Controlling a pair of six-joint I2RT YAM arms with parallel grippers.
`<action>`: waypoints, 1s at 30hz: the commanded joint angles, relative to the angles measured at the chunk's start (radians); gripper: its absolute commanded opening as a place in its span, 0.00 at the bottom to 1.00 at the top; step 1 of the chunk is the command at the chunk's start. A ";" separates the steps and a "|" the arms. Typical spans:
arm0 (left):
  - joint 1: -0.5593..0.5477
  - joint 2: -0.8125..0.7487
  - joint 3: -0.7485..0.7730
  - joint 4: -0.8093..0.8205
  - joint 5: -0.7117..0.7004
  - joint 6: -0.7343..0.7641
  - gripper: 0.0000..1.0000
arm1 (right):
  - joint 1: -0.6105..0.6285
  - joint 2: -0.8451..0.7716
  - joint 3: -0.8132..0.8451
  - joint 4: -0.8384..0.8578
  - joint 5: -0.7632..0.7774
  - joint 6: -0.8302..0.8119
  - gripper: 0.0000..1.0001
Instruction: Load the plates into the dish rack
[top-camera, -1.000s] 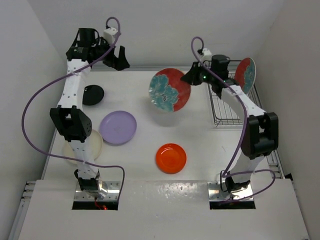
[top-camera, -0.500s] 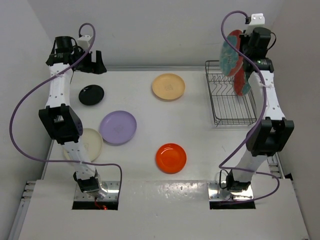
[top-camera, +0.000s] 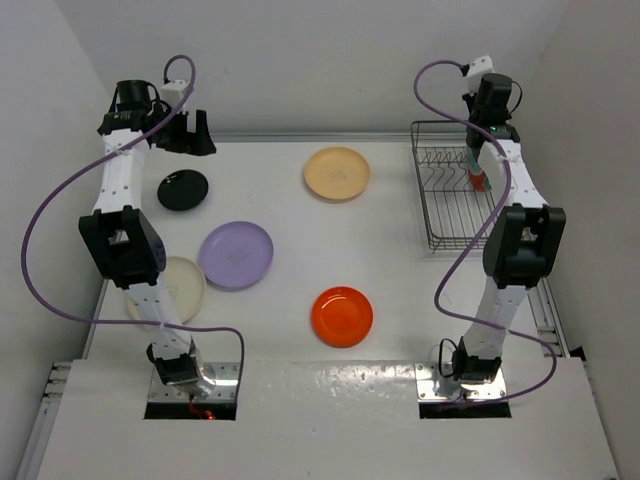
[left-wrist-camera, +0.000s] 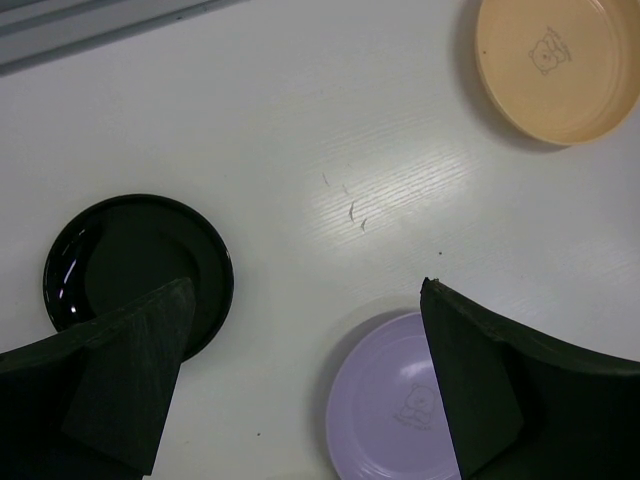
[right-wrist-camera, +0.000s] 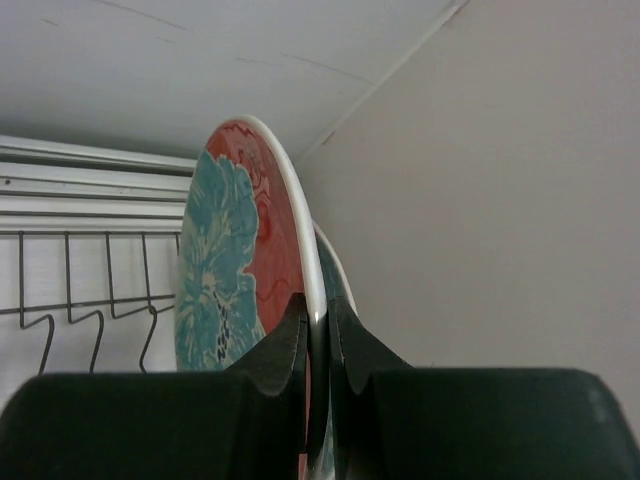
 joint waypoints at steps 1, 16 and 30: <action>-0.003 -0.021 -0.005 0.017 0.020 0.008 1.00 | -0.001 -0.058 0.035 0.272 0.057 -0.103 0.00; -0.003 -0.021 -0.005 0.017 0.020 0.018 1.00 | -0.004 -0.088 0.021 0.295 0.032 -0.116 0.00; -0.003 -0.021 -0.014 0.017 0.029 0.018 1.00 | -0.035 -0.099 -0.189 0.256 -0.027 0.103 0.00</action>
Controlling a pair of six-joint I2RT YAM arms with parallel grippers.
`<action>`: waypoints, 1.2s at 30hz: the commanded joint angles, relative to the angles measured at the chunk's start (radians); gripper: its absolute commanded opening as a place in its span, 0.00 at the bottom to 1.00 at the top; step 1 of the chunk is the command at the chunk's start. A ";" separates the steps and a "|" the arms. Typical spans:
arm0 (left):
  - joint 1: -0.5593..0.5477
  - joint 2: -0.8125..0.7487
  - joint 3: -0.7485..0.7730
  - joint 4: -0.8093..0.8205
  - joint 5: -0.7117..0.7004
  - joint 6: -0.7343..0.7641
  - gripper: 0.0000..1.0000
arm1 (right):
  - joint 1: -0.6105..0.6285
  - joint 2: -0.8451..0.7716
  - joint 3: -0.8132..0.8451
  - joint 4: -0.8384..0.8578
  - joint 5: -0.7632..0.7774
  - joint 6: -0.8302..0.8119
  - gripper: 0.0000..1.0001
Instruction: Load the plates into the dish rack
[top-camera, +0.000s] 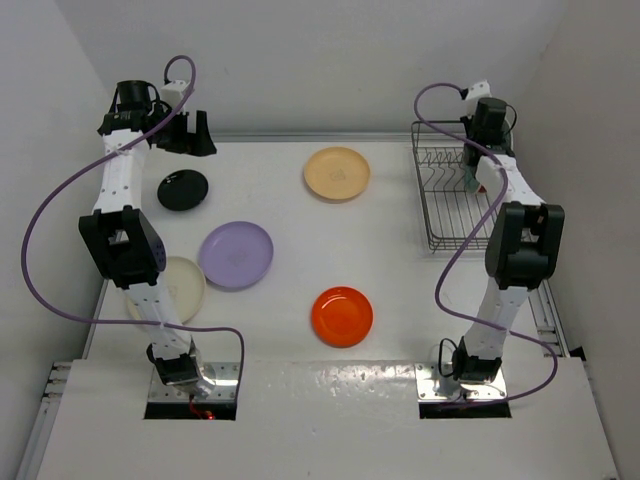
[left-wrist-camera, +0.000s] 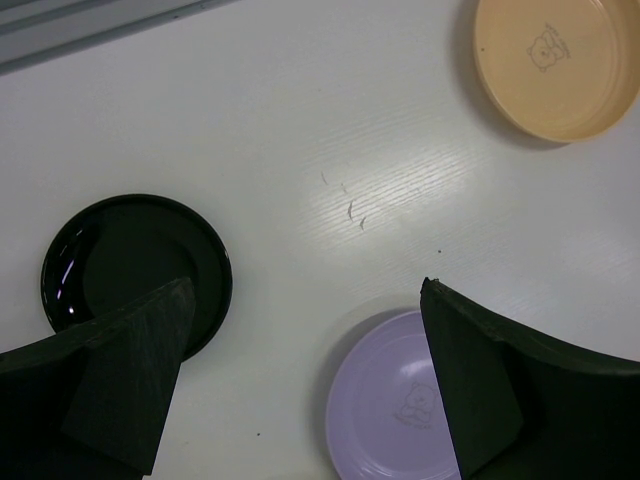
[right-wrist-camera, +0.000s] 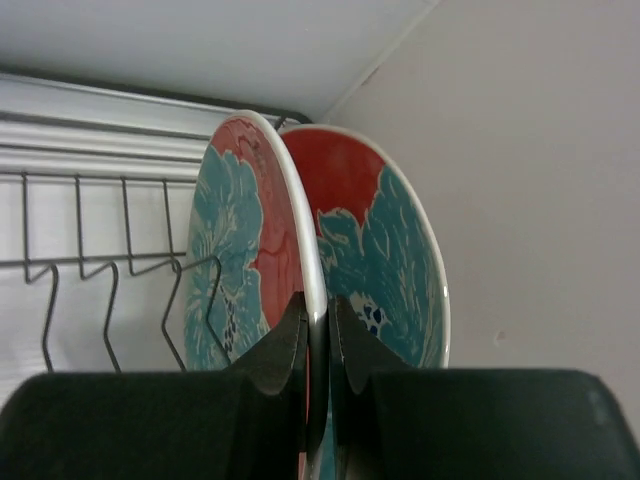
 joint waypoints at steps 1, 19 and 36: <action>-0.003 -0.021 -0.008 0.017 0.015 0.022 1.00 | -0.017 -0.092 0.026 0.118 -0.003 0.080 0.00; -0.050 -0.101 -0.161 -0.021 -0.167 0.169 1.00 | 0.099 -0.237 0.204 -0.282 -0.355 0.290 0.99; -0.083 -0.277 -0.567 -0.023 -0.339 0.217 0.94 | 0.321 -0.366 -0.254 -0.315 -0.612 0.810 0.82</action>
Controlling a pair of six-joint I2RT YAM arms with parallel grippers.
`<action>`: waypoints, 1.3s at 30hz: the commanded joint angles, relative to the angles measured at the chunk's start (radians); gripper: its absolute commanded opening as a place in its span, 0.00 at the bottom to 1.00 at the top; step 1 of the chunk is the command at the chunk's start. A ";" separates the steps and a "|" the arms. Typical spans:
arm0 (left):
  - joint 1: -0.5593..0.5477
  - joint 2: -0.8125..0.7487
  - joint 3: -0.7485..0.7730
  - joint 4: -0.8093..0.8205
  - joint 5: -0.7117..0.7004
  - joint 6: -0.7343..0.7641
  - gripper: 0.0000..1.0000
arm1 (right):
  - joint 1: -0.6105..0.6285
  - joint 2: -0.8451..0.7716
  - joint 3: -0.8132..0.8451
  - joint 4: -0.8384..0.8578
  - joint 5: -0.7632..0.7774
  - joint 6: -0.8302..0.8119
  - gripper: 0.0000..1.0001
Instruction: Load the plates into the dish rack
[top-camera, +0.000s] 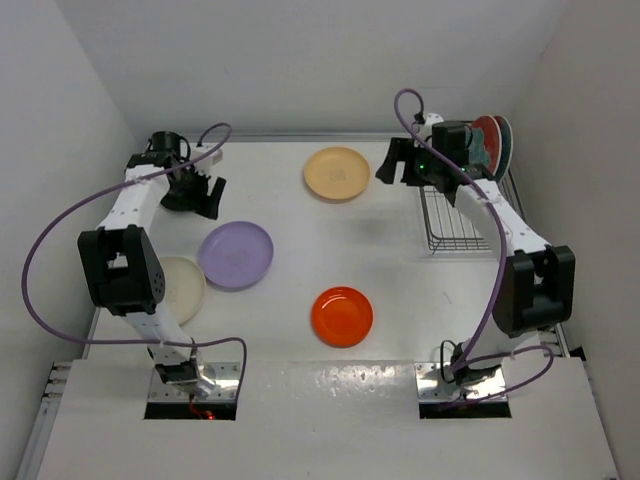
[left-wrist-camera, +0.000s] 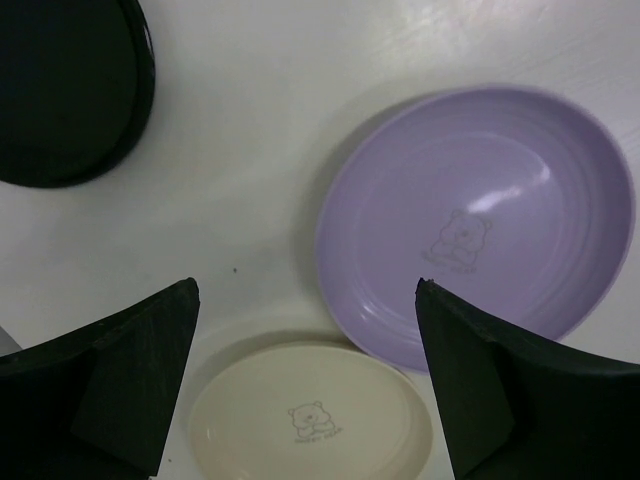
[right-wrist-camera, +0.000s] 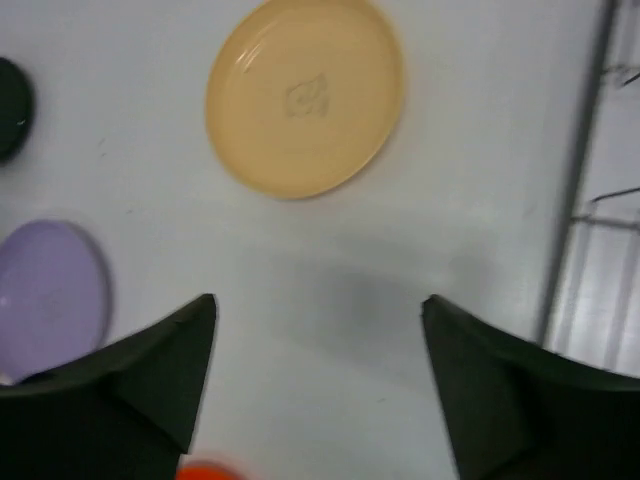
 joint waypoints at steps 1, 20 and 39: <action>0.005 -0.057 -0.081 0.001 -0.089 0.014 0.94 | 0.093 -0.012 -0.018 0.013 -0.040 0.096 0.90; 0.157 -0.410 -0.471 0.058 -0.224 0.023 0.92 | 0.433 0.113 -0.105 0.065 -0.016 0.203 0.99; 0.528 -0.551 -0.574 0.003 -0.157 0.136 0.94 | 0.642 0.695 0.273 0.110 0.035 0.468 0.38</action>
